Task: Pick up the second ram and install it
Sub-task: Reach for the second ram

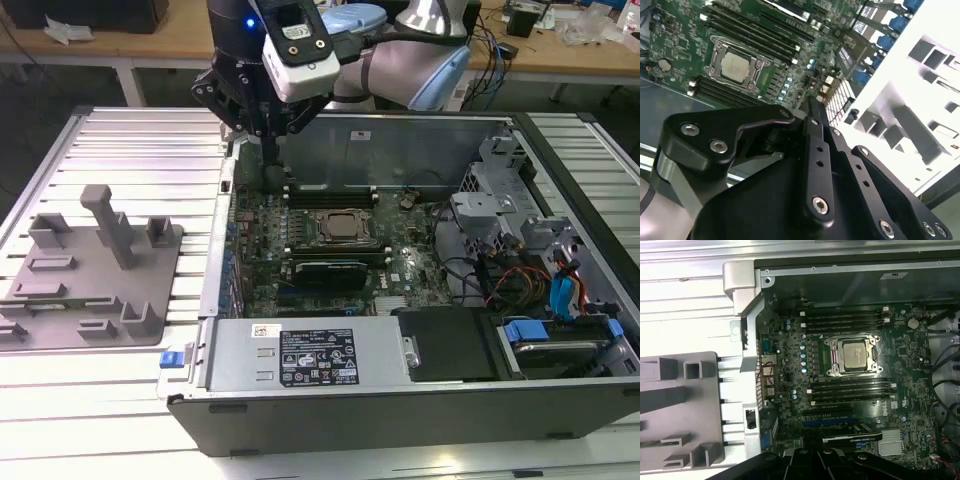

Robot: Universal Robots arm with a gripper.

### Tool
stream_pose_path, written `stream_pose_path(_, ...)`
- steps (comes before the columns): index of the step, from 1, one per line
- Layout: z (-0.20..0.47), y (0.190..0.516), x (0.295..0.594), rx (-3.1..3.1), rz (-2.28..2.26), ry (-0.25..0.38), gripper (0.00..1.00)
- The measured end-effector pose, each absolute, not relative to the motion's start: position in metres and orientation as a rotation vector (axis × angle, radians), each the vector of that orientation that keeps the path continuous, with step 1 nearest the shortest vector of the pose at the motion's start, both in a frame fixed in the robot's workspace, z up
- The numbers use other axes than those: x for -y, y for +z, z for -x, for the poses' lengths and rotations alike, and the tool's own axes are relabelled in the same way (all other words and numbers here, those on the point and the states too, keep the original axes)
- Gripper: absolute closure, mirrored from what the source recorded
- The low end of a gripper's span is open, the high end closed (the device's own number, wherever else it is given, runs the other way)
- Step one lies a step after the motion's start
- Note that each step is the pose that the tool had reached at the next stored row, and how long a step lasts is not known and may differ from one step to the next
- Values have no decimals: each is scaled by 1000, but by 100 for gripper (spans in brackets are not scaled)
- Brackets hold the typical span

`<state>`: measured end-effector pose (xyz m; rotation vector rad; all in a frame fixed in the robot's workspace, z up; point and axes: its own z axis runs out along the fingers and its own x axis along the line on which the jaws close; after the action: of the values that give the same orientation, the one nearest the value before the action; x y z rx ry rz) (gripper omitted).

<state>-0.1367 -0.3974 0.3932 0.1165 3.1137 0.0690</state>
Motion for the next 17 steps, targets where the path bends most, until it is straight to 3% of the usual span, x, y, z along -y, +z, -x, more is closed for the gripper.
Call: stream_pose_path(17, 197, 392, 394, -3114, -117, 69, 92)
